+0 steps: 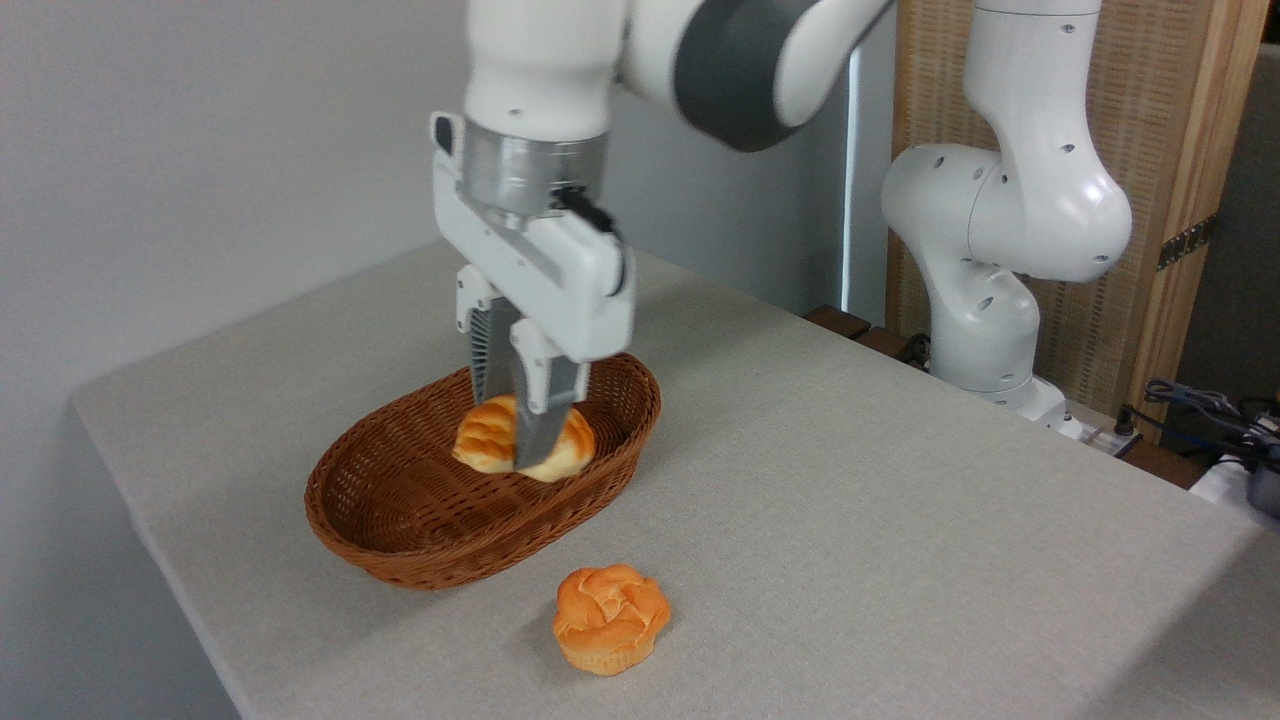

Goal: Put bread into the basket
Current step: 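Lower the roll into the basket and open the gripper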

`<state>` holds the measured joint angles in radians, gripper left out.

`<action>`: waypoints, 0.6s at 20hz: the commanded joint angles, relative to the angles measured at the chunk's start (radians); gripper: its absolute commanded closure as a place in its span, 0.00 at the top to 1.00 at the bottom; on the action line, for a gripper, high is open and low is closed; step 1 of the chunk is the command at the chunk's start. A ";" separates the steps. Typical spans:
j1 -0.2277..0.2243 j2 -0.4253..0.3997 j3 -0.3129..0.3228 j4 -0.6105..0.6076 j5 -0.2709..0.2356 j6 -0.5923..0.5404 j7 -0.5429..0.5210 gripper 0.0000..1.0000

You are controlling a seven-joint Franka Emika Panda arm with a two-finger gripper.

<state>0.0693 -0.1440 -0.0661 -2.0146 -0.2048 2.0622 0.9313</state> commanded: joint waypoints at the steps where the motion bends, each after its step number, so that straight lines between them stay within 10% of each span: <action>1: 0.000 0.053 -0.078 0.013 -0.016 -0.014 0.017 0.66; 4: 0.000 0.083 -0.119 0.013 -0.016 -0.013 0.012 1.00; 12: -0.002 0.124 -0.156 0.013 -0.007 -0.005 0.008 1.00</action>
<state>0.0668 -0.0309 -0.2212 -2.0153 -0.2050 2.0619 0.9311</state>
